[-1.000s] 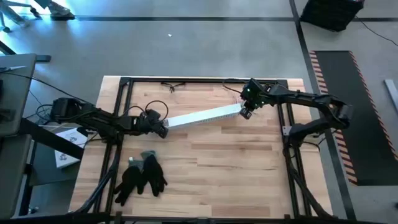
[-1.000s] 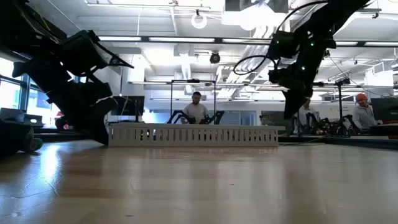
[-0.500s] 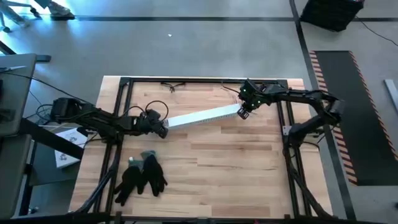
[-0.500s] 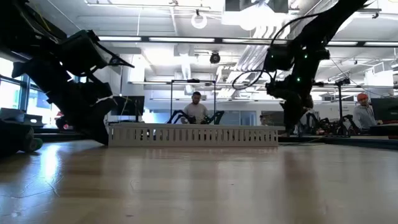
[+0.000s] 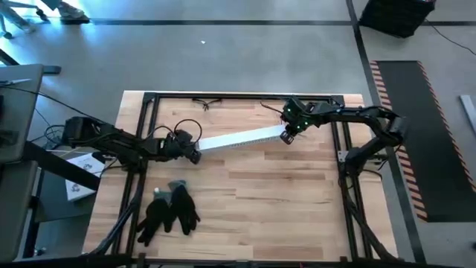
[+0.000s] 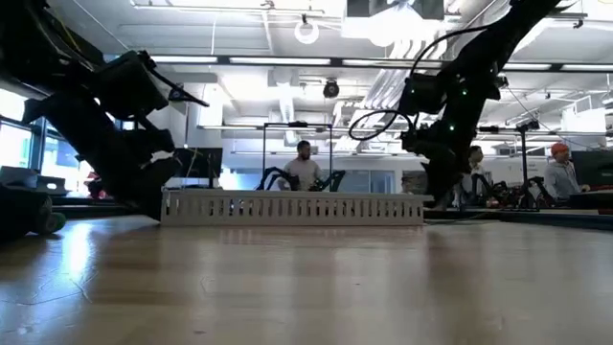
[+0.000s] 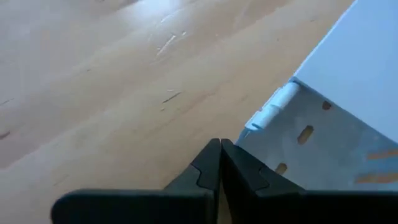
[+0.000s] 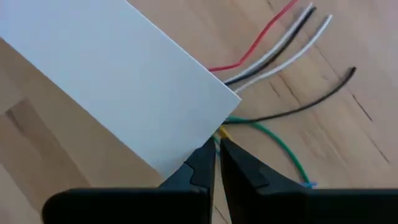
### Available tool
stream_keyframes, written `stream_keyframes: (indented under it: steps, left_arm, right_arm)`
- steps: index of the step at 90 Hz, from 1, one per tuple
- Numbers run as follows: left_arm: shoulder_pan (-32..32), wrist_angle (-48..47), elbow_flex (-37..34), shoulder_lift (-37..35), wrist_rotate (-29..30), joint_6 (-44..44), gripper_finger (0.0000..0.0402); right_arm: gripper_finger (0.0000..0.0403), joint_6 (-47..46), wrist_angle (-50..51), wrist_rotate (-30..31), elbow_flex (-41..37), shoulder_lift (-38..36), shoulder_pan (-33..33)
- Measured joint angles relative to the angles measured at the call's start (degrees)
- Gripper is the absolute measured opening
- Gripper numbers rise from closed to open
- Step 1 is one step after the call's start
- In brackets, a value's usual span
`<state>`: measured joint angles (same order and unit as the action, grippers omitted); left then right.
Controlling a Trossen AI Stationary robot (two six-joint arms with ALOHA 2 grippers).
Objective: Ziptie cables
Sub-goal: Close the white cable duct
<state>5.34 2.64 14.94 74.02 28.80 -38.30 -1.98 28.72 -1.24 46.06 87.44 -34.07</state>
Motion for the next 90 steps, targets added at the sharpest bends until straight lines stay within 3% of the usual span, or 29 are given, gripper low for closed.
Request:
stream_keyframes:
  steps: [16,36,61,90]
  left_arm:
    - [0.0,-12.6,3.9,-2.5,-4.0,3.7,0.0049]
    - [-0.3,-30.5,10.3,-4.5,-7.7,11.9,0.0159]
    - [-1.7,-25.0,11.9,-4.5,-9.3,28.3,0.0278]
    - [-0.4,-21.0,11.9,-4.5,-6.5,31.0,0.031]
  right_arm:
    - [0.0011,1.0,1.5,-0.4,0.0,-0.1,-0.3]
    - [0.0011,2.3,1.8,-1.4,0.0,-0.1,-0.3]
    - [0.0011,2.1,0.1,-1.6,0.0,-0.1,-0.4]
    - [0.0011,2.0,-0.5,-3.6,0.0,-0.1,-0.4]
